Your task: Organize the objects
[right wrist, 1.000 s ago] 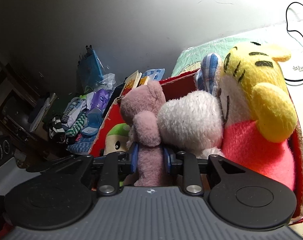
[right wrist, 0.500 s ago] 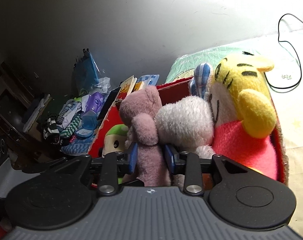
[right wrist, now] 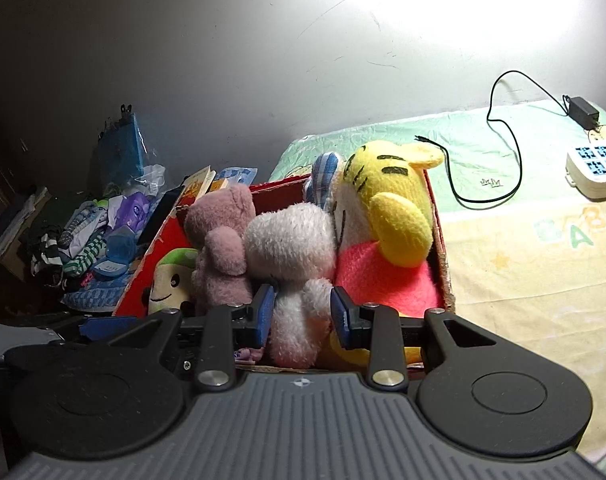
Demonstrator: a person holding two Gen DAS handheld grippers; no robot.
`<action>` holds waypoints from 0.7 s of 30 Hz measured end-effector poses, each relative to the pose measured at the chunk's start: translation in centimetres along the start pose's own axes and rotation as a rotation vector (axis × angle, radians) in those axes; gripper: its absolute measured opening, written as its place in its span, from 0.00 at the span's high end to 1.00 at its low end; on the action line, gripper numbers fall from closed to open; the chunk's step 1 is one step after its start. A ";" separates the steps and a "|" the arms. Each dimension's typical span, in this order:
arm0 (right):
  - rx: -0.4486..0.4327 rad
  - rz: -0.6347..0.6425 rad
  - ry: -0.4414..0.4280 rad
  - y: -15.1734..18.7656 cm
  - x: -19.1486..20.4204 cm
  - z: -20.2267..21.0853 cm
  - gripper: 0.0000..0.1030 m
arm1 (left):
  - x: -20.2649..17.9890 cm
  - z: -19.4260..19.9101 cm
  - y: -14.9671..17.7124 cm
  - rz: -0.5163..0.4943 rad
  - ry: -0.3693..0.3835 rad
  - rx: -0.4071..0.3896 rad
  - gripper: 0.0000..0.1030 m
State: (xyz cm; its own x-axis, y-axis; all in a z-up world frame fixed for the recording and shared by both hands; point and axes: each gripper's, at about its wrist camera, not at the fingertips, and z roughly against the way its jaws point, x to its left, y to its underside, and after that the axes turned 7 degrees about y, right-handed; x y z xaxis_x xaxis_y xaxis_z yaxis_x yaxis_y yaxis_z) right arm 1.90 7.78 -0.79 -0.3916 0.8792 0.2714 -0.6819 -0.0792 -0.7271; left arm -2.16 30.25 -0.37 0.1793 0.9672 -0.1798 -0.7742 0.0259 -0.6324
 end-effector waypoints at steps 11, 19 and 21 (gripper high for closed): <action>-0.027 0.054 0.030 0.4 0.2 1.5 0.63 | -2.0 0.8 0.2 -0.015 -0.086 0.009 0.08; -0.045 0.049 0.066 0.7 0.3 2.0 0.53 | -2.1 1.1 0.6 0.010 -0.111 0.033 0.08; -0.049 0.039 0.073 0.8 0.1 2.0 0.45 | -2.3 1.3 0.8 0.006 -0.118 0.027 0.08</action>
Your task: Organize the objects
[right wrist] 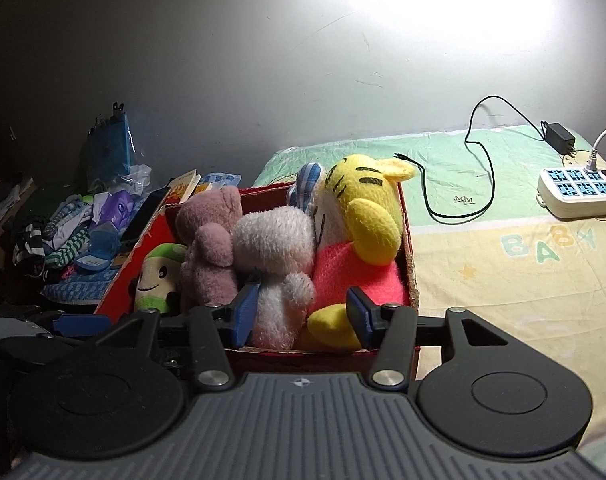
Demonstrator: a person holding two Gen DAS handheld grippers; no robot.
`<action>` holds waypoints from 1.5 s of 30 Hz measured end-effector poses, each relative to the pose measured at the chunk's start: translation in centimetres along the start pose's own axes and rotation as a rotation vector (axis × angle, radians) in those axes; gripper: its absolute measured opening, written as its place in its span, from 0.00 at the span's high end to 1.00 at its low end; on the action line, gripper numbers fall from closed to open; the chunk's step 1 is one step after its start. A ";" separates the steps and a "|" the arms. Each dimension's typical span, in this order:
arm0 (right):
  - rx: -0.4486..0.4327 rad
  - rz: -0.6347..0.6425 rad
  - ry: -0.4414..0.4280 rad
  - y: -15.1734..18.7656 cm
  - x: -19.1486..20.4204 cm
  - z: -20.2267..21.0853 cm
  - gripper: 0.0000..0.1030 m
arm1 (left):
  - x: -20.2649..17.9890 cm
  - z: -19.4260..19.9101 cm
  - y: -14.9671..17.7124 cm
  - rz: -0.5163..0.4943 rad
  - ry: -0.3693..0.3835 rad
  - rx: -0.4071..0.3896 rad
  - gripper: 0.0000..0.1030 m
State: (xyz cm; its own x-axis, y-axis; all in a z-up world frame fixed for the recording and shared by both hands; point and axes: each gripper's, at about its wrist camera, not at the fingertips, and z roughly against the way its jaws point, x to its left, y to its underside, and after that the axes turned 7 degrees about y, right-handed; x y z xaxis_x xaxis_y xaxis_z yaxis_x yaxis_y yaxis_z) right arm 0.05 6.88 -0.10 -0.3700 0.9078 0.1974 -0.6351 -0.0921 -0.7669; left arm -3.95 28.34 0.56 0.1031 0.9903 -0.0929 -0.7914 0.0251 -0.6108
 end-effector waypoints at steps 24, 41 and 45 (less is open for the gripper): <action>0.029 -0.019 0.116 0.4 -0.6 2.5 0.45 | -1.1 0.7 0.4 -0.017 -0.038 0.024 0.01; 0.036 -0.112 0.276 0.0 -3.6 3.4 0.45 | -4.5 0.7 -1.0 -0.109 0.032 0.005 0.01; 0.033 -0.125 0.288 0.0 -3.8 3.4 0.45 | -5.4 0.5 -1.1 -0.140 0.047 0.005 0.01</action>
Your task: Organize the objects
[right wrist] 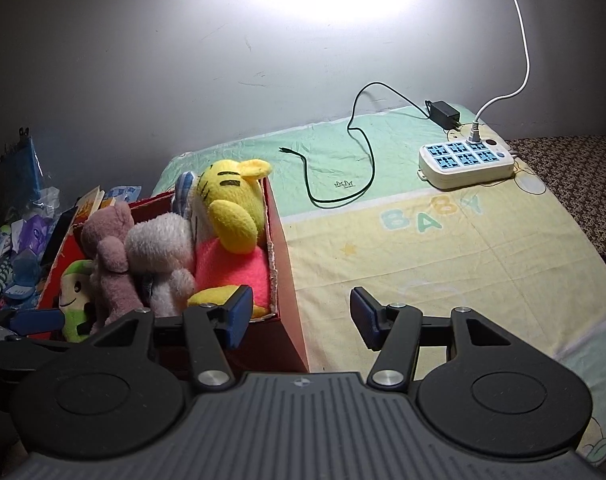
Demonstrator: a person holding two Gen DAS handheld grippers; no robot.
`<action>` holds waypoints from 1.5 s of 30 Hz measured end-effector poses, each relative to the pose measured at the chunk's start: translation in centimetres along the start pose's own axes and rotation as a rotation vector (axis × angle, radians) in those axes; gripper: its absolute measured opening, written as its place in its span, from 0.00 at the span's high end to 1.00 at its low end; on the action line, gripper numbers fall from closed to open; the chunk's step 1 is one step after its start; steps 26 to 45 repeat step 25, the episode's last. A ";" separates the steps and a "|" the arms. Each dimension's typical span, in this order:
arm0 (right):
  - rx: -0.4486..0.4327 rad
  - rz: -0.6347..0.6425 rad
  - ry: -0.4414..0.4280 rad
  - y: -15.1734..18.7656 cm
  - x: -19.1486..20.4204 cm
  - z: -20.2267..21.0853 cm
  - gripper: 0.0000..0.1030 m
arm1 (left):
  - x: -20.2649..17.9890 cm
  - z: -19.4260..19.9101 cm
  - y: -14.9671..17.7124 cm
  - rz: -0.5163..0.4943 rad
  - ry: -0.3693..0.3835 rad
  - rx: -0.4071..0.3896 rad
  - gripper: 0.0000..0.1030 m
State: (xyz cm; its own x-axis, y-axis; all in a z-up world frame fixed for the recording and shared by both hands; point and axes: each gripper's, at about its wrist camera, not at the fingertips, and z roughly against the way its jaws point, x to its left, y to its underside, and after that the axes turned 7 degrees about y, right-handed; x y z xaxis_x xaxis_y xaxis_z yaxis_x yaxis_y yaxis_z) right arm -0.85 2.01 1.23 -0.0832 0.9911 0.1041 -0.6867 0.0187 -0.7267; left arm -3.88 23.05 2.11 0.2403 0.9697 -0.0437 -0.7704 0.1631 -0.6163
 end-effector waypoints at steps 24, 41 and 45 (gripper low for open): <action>-0.005 0.103 -0.131 -1.7 7.3 -2.2 0.44 | 6.8 -1.2 -0.8 0.096 -0.057 -0.018 0.03; -0.003 0.108 -0.134 -1.7 7.5 -2.3 0.44 | 7.2 -1.2 -0.9 0.106 -0.059 -0.021 0.03; -0.003 0.108 -0.134 -1.7 7.5 -2.3 0.44 | 7.2 -1.2 -0.9 0.106 -0.059 -0.021 0.03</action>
